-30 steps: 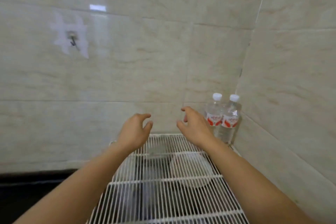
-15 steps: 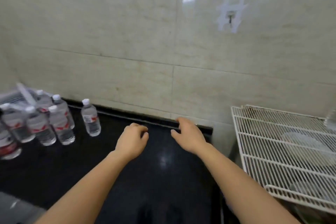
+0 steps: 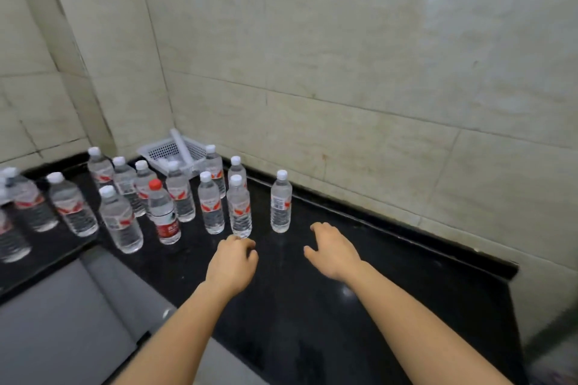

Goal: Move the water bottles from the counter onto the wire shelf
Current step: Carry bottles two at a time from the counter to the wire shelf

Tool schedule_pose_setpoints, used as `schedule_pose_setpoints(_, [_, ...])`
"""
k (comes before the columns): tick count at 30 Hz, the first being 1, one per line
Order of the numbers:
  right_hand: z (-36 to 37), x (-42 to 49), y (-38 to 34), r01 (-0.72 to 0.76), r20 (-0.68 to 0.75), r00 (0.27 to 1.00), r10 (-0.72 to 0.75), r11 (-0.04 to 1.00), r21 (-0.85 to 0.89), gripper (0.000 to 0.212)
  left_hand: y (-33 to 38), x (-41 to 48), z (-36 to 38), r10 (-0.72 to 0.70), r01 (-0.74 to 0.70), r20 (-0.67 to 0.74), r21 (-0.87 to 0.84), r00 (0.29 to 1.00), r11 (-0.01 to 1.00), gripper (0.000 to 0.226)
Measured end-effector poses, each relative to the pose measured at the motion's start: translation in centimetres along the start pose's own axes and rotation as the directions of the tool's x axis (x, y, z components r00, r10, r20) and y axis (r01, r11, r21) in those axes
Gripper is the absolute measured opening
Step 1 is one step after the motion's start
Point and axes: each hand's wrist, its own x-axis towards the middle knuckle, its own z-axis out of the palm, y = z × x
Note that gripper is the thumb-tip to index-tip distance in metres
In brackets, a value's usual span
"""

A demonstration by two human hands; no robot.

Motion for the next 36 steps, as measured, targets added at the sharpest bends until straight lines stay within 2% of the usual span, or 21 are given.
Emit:
schedule_pose_setpoints(7, [2.3,10.7,-1.9,0.016,0.037,0.999,-0.016,1.000,0.015,0.049,-3.6,8.9,-0.1,-0.015,0.015,-0.012,0.003,1.000,1.000,0.033])
schedule_pose_setpoints(10, [2.5,15.9,-2.3,0.022,0.039,0.999,-0.022,1.000,-0.005,0.049,-4.3,13.5,0.0,-0.030,0.029,-0.057,-0.017,0.998,0.999,0.049])
schedule_pose_setpoints(14, [2.1,22.4,-2.5,0.014,-0.055,0.998,-0.017,0.998,-0.055,0.059,-4.6,18.9,0.0,-0.007,0.003,-0.146,-0.028,0.989,1.000,0.064])
schedule_pose_setpoints(18, [2.5,26.8,-2.2,0.055,-0.026,0.998,-0.060,0.983,-0.174,0.058,-5.7,23.0,0.6,0.018,-0.013,-0.062,0.070,0.998,0.997,0.064])
schedule_pose_setpoints(20, [3.1,27.8,-1.9,0.113,-0.010,0.993,-0.120,0.955,-0.275,0.055,-6.3,24.4,1.1,0.032,-0.029,-0.022,0.099,0.999,0.995,0.057])
schedule_pose_setpoints(22, [3.6,28.3,-1.5,0.157,-0.025,0.984,-0.175,0.930,-0.332,0.055,-6.6,25.0,1.6,0.040,-0.036,-0.045,0.086,0.998,0.996,0.053])
schedule_pose_setpoints(25, [3.6,28.3,-0.8,0.210,-0.030,0.971,-0.237,0.907,-0.366,0.058,-6.5,24.7,1.5,0.073,-0.065,-0.083,0.100,0.994,0.993,0.042])
schedule_pose_setpoints(29, [2.7,26.9,-0.8,0.262,0.015,0.961,-0.276,0.892,-0.369,0.043,-5.9,22.9,0.7,0.090,-0.083,-0.043,0.151,0.995,0.985,0.031])
schedule_pose_setpoints(32, [2.3,24.9,-1.6,0.206,0.023,0.978,-0.209,0.926,-0.318,0.035,-5.1,21.1,0.5,0.106,-0.099,-0.029,0.167,0.994,0.981,0.025])
schedule_pose_setpoints(36, [2.0,21.3,-2.2,0.067,-0.027,0.997,-0.073,0.984,-0.167,0.035,-4.1,17.6,0.0,0.134,-0.123,-0.027,0.242,0.991,0.962,0.030])
